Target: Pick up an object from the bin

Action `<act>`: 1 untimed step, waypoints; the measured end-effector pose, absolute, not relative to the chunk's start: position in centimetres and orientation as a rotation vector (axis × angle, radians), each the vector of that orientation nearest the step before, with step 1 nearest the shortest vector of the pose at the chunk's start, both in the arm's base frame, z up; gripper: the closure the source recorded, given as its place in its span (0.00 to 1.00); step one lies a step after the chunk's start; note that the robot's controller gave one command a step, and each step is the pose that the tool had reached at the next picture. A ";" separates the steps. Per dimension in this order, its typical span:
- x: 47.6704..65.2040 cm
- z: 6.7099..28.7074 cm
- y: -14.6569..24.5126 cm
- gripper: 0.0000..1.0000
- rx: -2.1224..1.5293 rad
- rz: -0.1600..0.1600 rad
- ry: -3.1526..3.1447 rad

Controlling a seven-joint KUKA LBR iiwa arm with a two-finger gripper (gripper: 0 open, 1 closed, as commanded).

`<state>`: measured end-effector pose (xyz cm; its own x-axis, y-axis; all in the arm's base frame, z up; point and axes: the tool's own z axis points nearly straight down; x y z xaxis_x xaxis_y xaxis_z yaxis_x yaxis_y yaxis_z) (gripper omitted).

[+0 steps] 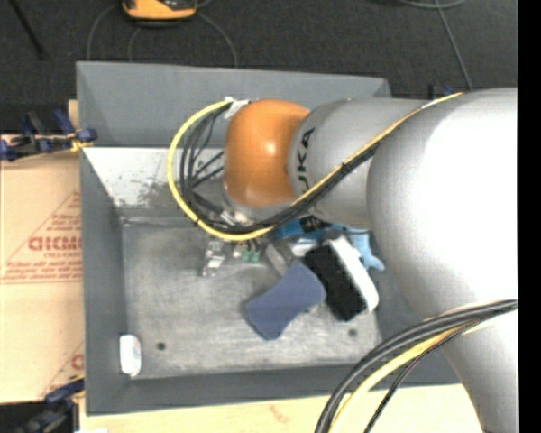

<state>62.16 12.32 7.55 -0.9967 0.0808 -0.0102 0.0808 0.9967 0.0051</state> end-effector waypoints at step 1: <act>62.2 7.6 12.3 1.00 0.128 0.007 3.129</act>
Offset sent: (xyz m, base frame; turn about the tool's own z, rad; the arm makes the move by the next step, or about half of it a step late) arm -0.0255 -0.0142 0.1776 0.0113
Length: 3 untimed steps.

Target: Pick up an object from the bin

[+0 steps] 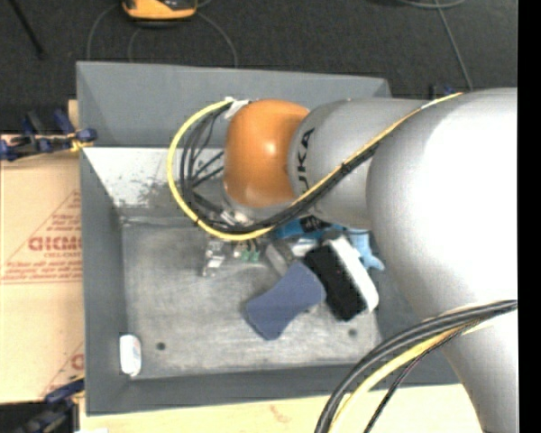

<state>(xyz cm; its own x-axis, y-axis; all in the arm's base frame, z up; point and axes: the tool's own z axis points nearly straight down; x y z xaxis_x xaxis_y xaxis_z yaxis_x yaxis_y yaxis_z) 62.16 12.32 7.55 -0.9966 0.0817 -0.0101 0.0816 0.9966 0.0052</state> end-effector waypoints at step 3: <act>61.0 18.5 11.8 1.00 0.135 0.006 3.119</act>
Offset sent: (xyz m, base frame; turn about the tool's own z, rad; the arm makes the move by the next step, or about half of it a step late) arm -0.0234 -0.0470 0.1879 0.0113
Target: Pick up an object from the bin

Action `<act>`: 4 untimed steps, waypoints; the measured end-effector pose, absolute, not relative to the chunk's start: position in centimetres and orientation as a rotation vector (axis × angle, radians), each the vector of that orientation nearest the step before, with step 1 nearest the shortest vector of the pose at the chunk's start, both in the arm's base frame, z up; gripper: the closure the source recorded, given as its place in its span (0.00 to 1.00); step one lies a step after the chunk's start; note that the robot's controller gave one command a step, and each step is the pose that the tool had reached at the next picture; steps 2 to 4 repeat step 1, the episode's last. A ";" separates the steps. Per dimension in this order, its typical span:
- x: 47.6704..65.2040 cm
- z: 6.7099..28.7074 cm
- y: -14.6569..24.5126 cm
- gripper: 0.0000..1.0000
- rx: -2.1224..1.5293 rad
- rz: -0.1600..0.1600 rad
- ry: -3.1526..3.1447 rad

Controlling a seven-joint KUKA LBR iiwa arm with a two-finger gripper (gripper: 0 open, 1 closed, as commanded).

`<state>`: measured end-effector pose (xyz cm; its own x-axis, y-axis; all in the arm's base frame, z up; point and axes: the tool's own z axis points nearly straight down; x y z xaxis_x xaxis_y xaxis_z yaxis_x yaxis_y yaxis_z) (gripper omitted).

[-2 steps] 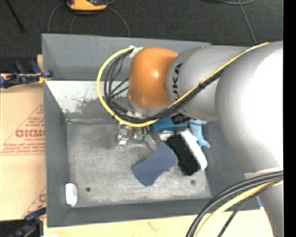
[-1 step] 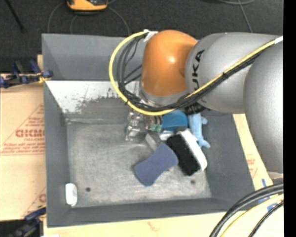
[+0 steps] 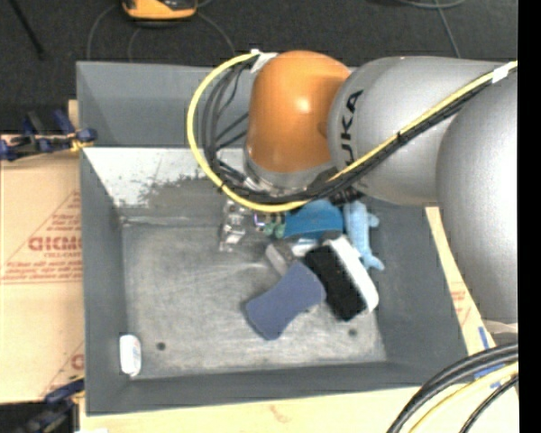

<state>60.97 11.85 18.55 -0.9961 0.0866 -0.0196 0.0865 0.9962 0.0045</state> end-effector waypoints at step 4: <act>61.9 20.2 12.4 1.00 0.143 -0.001 3.146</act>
Offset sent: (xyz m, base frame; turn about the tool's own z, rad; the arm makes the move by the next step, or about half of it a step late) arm 0.0318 -0.0240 0.1507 0.0487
